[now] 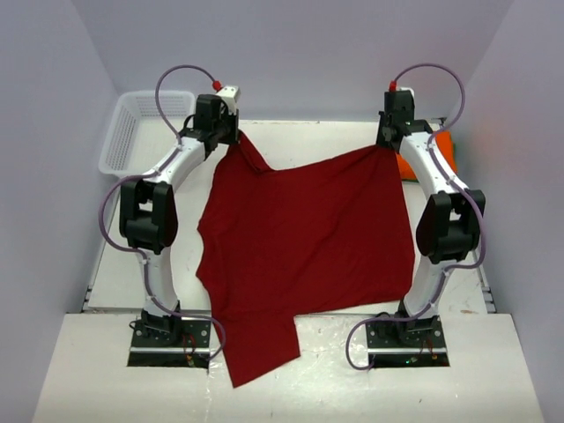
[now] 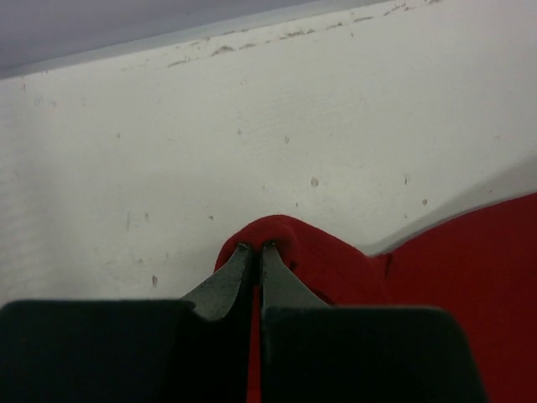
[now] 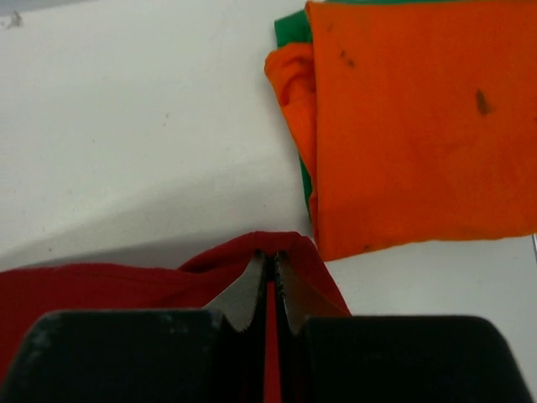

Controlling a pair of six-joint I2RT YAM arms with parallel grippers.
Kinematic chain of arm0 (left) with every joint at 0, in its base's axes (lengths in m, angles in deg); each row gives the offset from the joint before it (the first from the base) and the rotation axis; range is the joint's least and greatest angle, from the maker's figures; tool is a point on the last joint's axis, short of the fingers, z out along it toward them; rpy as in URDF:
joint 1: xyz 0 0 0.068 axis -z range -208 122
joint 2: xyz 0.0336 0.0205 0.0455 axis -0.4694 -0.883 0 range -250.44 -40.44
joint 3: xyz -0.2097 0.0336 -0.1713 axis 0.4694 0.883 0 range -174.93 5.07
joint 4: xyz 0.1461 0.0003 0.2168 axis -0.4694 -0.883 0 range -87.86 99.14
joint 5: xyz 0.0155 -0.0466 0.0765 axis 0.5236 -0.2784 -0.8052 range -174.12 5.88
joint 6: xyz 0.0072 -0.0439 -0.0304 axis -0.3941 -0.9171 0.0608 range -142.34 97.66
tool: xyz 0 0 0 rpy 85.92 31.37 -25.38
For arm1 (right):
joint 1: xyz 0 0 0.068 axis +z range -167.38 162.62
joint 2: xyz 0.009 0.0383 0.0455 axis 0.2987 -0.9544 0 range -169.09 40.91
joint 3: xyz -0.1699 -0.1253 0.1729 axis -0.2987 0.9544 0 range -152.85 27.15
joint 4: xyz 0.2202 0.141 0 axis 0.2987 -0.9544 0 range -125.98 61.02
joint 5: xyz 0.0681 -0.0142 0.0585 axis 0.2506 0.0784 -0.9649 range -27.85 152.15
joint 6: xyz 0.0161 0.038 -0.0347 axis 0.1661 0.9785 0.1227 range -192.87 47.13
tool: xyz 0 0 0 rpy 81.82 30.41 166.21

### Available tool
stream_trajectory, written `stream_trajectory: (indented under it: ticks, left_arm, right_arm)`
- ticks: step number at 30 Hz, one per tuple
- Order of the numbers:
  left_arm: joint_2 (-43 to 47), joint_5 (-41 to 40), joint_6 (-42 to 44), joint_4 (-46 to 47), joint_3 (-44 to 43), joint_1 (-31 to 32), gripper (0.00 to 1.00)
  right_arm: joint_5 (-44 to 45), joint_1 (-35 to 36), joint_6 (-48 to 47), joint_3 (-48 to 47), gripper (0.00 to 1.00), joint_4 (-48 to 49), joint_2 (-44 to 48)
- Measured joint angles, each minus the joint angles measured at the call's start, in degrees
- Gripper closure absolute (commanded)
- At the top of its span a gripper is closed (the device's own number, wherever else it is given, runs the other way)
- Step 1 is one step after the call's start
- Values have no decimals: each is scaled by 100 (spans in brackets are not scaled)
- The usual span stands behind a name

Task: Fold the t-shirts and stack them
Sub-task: Flatten out the tshirt, then fold the flattened tshirt in 1/3 of the way

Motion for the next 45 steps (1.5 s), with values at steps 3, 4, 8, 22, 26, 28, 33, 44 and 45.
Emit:
stream_trajectory:
  ticks: [3, 4, 8, 22, 26, 28, 33, 44, 45]
  left_arm:
    - [-330, 4, 98, -125, -535, 2, 100]
    - [-452, 2, 131, -186, -745, 0, 100]
    - [-988, -22, 254, -529, -1823, 0, 100]
    - [-1499, 31, 374, -1069, -2610, 15, 100]
    - [-1222, 22, 236, -1064, -1755, 90, 100]
    - [-1084, 20, 129, -1115, -1366, 168, 100]
    - [-584, -50, -144, -1191, -520, 396, 100]
    - [1097, -660, -671, -1176, 649, 535, 100]
    - [1209, -739, -710, -1191, 719, 535, 100]
  right_arm:
    - [7, -107, -55, -597, 100, -133, -350]
    - [4, -144, -70, -741, 100, -157, -446]
    - [-13, -247, -179, -1285, 100, -308, -876]
    - [-103, -321, -369, -1670, 100, -601, -1486]
    - [-94, -323, -369, -1661, 100, -645, -1486]
    - [-70, -323, -350, -1609, 100, -721, -1460]
    - [46, -326, -199, -1176, 100, -883, -1213]
    - [308, -323, 234, -675, 100, -1062, -726]
    - [354, -326, 271, -638, 100, -1067, -706]
